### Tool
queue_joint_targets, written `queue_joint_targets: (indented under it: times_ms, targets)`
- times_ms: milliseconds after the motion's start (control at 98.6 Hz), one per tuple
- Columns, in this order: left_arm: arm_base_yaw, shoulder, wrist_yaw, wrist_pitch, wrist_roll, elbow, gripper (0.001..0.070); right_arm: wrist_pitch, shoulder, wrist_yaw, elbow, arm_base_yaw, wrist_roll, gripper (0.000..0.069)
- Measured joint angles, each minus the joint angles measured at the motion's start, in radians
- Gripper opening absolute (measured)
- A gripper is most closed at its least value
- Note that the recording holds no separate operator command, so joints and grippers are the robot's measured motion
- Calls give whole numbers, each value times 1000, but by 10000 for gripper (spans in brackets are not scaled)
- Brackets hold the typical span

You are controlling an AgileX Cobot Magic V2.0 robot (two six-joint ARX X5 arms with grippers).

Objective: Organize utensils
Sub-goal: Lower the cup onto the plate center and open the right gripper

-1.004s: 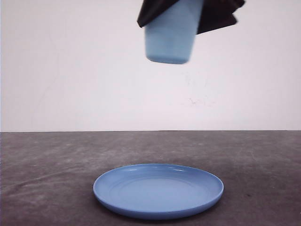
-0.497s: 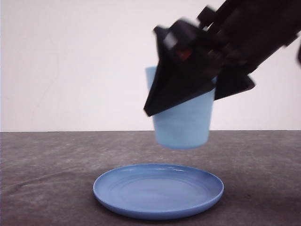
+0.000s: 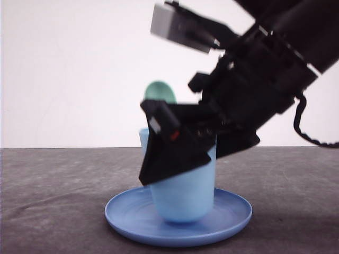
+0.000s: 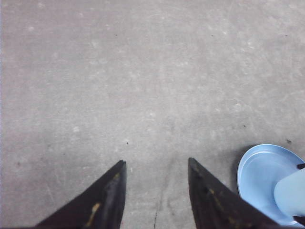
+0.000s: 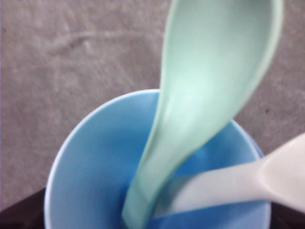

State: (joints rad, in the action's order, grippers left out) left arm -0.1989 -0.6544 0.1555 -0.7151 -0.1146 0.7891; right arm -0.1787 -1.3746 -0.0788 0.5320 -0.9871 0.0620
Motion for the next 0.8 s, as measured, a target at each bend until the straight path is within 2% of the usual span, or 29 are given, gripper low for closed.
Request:
queue_joint_targets:
  times_ms: [335,466,639,760,801]
  targets:
    - [0,0,0,0,10,0,235,-17,-23,13,0,13,24,497]
    - [0,0,0,0,11,0,235,-16,-24,12,0,13,24,553]
    - [0,0,0,0,11,0,235,-21,-24,12,0,13,24,589]
    - [0,0,0,0,11,0,235,-18,-24,12,0,13,24,679]
    - [0,0,0,0,11,0,235,-9,-20,12,0,13,26,680]
